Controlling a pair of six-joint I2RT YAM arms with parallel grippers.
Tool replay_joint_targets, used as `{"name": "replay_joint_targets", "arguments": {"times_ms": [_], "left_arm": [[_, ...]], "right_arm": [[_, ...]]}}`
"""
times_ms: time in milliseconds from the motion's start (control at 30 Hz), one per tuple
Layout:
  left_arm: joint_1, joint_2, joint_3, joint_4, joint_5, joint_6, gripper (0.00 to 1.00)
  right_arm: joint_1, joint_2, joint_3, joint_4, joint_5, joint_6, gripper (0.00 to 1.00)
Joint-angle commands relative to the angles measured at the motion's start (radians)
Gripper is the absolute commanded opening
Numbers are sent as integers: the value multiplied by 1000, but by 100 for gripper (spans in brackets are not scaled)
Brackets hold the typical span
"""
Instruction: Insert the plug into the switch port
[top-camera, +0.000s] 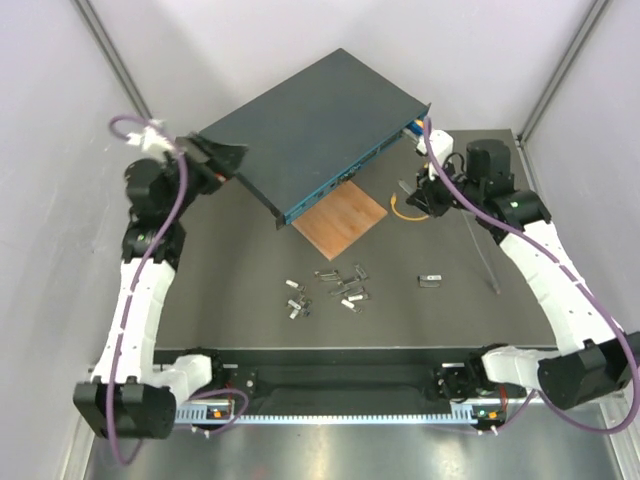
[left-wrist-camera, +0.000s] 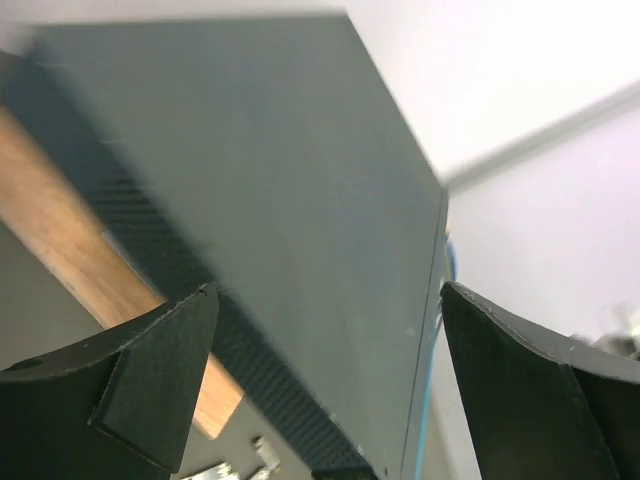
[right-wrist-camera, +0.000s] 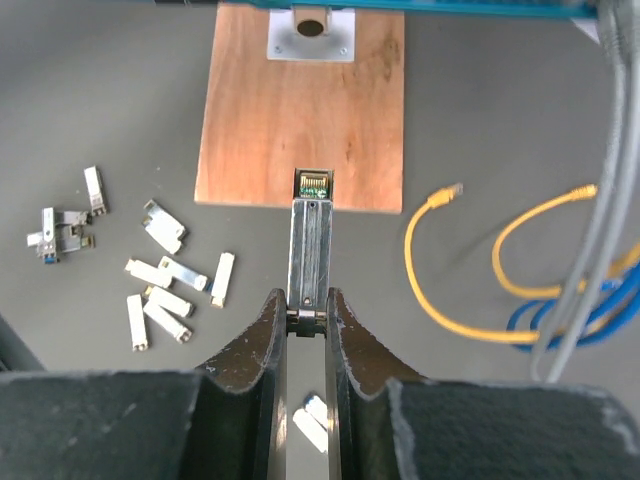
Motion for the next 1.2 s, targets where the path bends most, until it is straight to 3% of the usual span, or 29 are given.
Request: {"name": "replay_joint_targets", "arguments": {"times_ms": [0, 233, 400, 633, 1033, 1167], "left_arm": [[115, -124, -59, 125, 90, -232, 98], [187, -150, -233, 151, 142, -269, 99], [187, -64, -339, 395, 274, -407, 99], [169, 39, -342, 533, 332, -457, 93], [97, 83, -322, 519, 277, -439, 85], [77, 99, -308, 516, 276, -434, 72]], "right_arm": [[72, 39, 81, 21, 84, -26, 0], [161, 125, 134, 49, 193, -29, 0], [201, 157, 142, 69, 227, -28, 0], [239, 202, 173, 85, 276, -3, 0], [272, 259, 257, 76, 316, 47, 0], [278, 274, 277, 65, 319, 77, 0]]}}
